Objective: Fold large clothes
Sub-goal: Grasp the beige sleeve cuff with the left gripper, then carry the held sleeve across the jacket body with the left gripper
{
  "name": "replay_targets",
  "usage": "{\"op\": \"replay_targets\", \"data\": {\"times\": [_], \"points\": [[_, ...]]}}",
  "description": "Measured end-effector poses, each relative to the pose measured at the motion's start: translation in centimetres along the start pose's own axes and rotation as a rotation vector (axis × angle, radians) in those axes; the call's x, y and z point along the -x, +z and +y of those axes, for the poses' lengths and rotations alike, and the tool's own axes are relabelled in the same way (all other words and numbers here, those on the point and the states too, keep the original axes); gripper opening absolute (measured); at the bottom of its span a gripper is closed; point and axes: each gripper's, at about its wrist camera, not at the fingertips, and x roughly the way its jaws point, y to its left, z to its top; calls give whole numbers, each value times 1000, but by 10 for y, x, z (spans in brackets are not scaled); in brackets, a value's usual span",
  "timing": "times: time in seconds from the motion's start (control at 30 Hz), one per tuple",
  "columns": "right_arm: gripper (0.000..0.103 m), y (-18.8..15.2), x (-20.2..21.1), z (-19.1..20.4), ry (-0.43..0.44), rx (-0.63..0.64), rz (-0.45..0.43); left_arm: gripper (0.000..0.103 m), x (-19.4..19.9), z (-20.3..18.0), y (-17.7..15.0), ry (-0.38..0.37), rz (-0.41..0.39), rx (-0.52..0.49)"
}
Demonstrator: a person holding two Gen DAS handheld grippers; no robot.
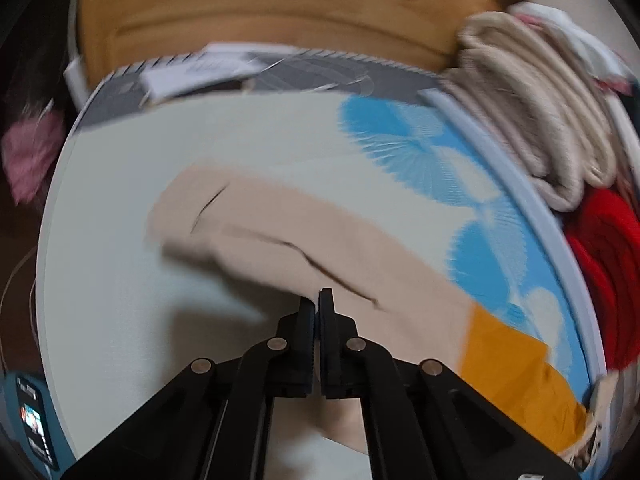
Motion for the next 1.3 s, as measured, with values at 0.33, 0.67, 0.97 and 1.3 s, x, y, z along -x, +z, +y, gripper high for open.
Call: {"op": "replay_targets", "data": {"times": [0.33,0.67,0.97,1.3], "points": [[29,-10,16,-21,-32,-60,45,0,133,-212,-117,-475,-16,-477],[32,-17,20,-33,-19,-161,61,24,174,-296,-254,-708,296,-776],[23,-18,0,-27,10,-185,58,25,104,-247,-214,-530,365,-615],[30,-14,-42,17,144,-62,102,32,5,-223,-240,-387,747,-435]]}}
